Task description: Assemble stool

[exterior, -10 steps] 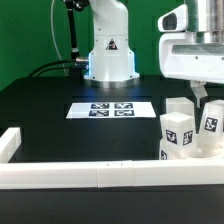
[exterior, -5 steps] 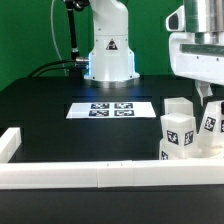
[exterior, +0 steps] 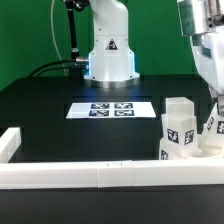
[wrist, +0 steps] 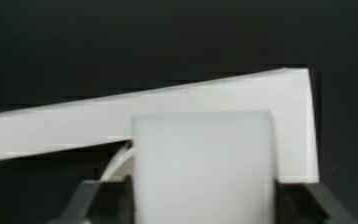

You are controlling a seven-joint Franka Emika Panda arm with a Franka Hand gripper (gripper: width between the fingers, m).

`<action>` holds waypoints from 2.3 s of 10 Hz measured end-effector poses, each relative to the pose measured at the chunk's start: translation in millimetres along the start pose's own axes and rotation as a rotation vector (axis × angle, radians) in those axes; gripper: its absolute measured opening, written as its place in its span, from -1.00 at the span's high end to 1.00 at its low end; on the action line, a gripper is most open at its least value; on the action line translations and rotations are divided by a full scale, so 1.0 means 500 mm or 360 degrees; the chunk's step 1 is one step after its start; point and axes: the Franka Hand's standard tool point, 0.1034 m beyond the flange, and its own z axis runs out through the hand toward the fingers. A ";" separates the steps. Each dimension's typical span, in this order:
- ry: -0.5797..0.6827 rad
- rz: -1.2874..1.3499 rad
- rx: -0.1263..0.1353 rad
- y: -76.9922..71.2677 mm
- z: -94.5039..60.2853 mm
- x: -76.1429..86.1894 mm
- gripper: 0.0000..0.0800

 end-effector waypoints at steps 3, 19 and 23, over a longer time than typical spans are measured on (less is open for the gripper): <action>-0.0038 -0.0615 -0.0049 -0.003 -0.034 -0.011 -0.54; 0.0090 -0.3692 -0.0319 -0.026 -0.016 -0.029 -0.62; 0.0053 -0.4008 -0.0376 -0.026 -0.014 -0.015 -0.62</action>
Offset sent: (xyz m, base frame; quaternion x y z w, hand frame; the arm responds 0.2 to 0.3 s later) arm -0.0012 0.0097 0.0210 -0.0293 -0.0497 -0.3932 0.9176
